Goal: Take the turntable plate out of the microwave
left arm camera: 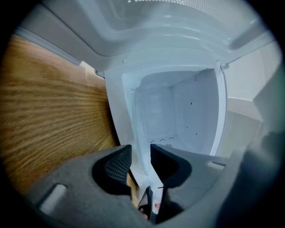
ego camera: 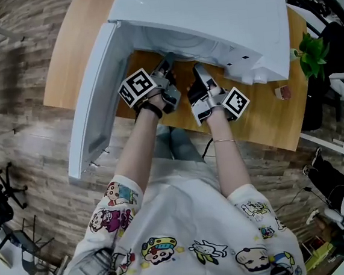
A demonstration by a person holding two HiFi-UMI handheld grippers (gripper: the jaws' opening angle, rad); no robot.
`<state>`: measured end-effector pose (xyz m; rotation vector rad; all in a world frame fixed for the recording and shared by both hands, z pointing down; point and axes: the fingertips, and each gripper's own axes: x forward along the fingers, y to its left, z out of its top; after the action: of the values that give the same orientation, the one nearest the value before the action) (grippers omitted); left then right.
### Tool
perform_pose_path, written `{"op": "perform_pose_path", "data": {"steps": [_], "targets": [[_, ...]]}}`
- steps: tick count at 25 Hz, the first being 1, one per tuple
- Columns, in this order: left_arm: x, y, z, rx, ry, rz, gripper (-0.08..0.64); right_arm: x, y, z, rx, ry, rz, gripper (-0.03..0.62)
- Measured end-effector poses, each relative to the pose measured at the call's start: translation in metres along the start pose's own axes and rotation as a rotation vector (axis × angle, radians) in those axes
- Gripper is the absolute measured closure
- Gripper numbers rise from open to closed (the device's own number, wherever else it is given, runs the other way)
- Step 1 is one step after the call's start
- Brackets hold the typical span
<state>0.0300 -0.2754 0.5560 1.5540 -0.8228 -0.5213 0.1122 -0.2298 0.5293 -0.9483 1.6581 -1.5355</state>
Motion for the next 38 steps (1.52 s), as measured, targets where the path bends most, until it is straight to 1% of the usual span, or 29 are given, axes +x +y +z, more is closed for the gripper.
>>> {"op": "perform_pose_path", "data": {"steps": [5,9,11,13,18,27,32,38], "targets": [[0.005,-0.005,0.004,-0.012,-0.014,-0.024,0.434,-0.001,-0.001,-0.001,0.007,-0.001,-0.002,0.411],[0.004,-0.003,0.004,-0.024,-0.023,-0.025,0.436,-0.002,-0.003,-0.002,0.013,-0.001,-0.004,0.413],[0.005,0.0,0.005,-0.024,-0.025,-0.004,0.462,-0.002,-0.004,-0.002,0.014,0.0,-0.006,0.412],[0.005,0.003,0.005,-0.024,-0.028,0.018,0.515,-0.001,-0.005,-0.002,0.014,0.002,-0.008,0.411],[0.005,0.003,0.004,-0.052,-0.046,0.023,0.523,-0.001,-0.004,0.0,0.019,-0.002,-0.007,0.413],[-0.008,0.004,-0.007,-0.111,-0.038,0.026,0.531,0.004,-0.007,0.001,0.02,0.0,-0.015,0.413],[-0.019,0.006,-0.017,-0.13,-0.021,0.03,0.531,0.009,-0.017,0.0,0.035,0.001,-0.033,0.411],[-0.029,0.007,-0.024,-0.14,-0.008,0.036,0.532,0.014,-0.026,0.0,0.079,-0.015,-0.039,0.411]]}}
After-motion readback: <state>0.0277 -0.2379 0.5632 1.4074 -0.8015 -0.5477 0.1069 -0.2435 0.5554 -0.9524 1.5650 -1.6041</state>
